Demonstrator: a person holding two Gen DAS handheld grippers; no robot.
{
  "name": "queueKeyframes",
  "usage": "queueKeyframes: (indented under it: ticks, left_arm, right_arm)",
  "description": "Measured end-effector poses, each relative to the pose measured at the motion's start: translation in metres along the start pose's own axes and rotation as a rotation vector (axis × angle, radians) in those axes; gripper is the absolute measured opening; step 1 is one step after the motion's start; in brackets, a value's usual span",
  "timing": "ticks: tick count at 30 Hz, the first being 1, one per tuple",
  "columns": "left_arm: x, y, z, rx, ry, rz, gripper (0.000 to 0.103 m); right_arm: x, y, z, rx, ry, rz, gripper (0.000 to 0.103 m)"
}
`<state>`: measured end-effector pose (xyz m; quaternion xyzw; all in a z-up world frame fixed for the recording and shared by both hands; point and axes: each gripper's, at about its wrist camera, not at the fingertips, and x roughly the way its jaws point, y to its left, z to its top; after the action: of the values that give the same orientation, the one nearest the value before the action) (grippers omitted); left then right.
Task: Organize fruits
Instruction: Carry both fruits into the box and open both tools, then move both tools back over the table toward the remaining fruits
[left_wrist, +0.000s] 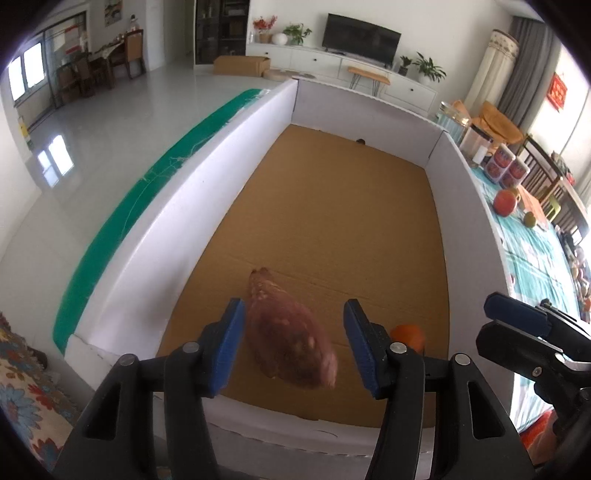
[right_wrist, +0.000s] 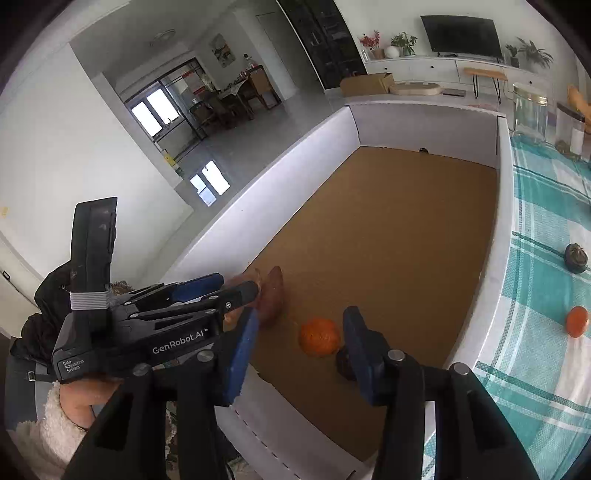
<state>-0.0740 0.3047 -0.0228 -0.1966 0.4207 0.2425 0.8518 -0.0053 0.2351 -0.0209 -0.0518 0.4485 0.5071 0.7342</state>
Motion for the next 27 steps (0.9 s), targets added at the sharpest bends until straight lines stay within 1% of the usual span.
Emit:
queueKeyframes:
  ticks: [1, 2, 3, 5, 7, 8, 10, 12, 13, 15, 17, 19, 20, 21, 23, 24, 27]
  left_arm:
    - [-0.003, -0.005, 0.001, 0.008, -0.019, -0.002, 0.081]
    - [-0.007, -0.013, 0.002, 0.018, -0.041, -0.009, 0.084]
    - [-0.011, -0.022, 0.003, 0.034, -0.060, -0.023, 0.084]
    - [-0.015, -0.041, 0.006, 0.070, -0.079, -0.068, 0.084]
    - [-0.020, -0.066, 0.006, 0.104, -0.091, -0.134, 0.084]
    - [-0.024, -0.080, 0.004, 0.126, -0.094, -0.174, 0.084]
    - [-0.030, -0.113, -0.003, 0.189, -0.090, -0.257, 0.084]
    - [-0.036, -0.149, -0.016, 0.260, -0.075, -0.339, 0.085]
    - [-0.036, -0.168, -0.023, 0.297, -0.061, -0.375, 0.086]
    - [-0.035, -0.205, -0.041, 0.360, -0.023, -0.431, 0.086]
    - [-0.027, -0.234, -0.058, 0.396, 0.011, -0.477, 0.086]
    - [-0.012, -0.256, -0.071, 0.406, 0.045, -0.493, 0.086]
    - [-0.004, -0.265, -0.076, 0.406, 0.062, -0.496, 0.086]
    - [0.005, -0.273, -0.081, 0.405, 0.071, -0.494, 0.086]
    - [0.021, -0.282, -0.091, 0.420, 0.076, -0.460, 0.086]
    - [0.024, -0.283, -0.098, 0.432, 0.072, -0.439, 0.086]
    - [0.044, -0.285, -0.105, 0.458, 0.057, -0.380, 0.086]
  right_arm:
    - [-0.008, -0.004, -0.002, 0.006, -0.024, -0.020, 0.057]
    - [-0.016, -0.010, -0.005, 0.013, -0.047, -0.041, 0.062]
    - [-0.028, -0.020, -0.010, 0.026, -0.075, -0.063, 0.065]
    - [-0.052, -0.040, -0.023, 0.059, -0.134, -0.115, 0.081]
    - [-0.081, -0.066, -0.045, 0.100, -0.202, -0.201, 0.090]
    - [-0.093, -0.079, -0.058, 0.121, -0.229, -0.250, 0.092]
    - [-0.116, -0.110, -0.088, 0.178, -0.266, -0.366, 0.093]
    - [-0.135, -0.145, -0.119, 0.263, -0.267, -0.476, 0.093]
    - [-0.142, -0.162, -0.134, 0.308, -0.263, -0.512, 0.093]
    - [-0.159, -0.195, -0.151, 0.400, -0.271, -0.567, 0.093]
    - [-0.172, -0.218, -0.170, 0.473, -0.289, -0.607, 0.093]
    - [-0.185, -0.230, -0.185, 0.575, -0.327, -0.569, 0.093]
    - [-0.191, -0.231, -0.187, 0.591, -0.353, -0.562, 0.093]
    - [-0.196, -0.230, -0.188, 0.592, -0.373, -0.577, 0.093]
    - [-0.198, -0.222, -0.188, 0.594, -0.387, -0.594, 0.094]
    - [-0.196, -0.222, -0.189, 0.599, -0.382, -0.593, 0.094]
    - [-0.186, -0.225, -0.186, 0.616, -0.361, -0.599, 0.094]
